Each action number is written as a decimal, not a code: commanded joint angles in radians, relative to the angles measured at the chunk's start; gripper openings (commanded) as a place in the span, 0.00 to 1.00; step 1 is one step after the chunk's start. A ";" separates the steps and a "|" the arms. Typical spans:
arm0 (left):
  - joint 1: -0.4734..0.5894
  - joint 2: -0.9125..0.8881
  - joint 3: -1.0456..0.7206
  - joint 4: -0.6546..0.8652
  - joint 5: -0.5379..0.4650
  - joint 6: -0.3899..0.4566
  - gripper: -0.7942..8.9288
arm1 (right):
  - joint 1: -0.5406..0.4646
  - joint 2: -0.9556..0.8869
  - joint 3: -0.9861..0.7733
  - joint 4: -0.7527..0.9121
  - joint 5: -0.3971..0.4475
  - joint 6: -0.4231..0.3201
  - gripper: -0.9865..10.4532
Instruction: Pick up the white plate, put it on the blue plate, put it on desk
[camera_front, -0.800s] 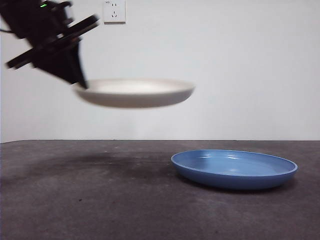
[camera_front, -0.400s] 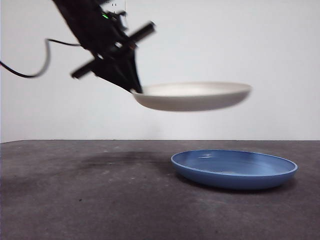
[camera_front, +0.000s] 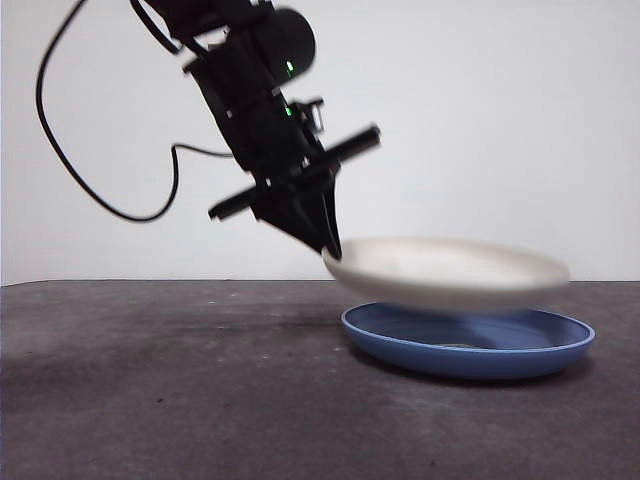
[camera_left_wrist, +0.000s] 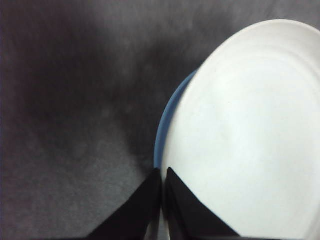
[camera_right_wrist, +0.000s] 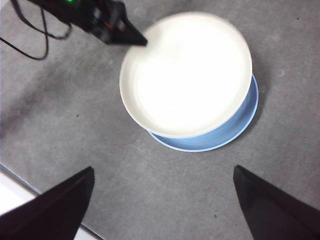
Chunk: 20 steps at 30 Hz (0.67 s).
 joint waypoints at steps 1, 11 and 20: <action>-0.020 0.047 0.030 0.019 -0.013 -0.007 0.09 | 0.002 -0.001 0.023 0.002 0.004 0.017 0.48; -0.048 0.097 0.030 0.052 -0.024 -0.011 0.09 | 0.002 -0.005 0.023 -0.006 0.003 0.020 0.48; -0.055 0.115 0.031 0.052 -0.024 -0.011 0.09 | 0.003 -0.005 0.023 -0.018 0.003 0.019 0.48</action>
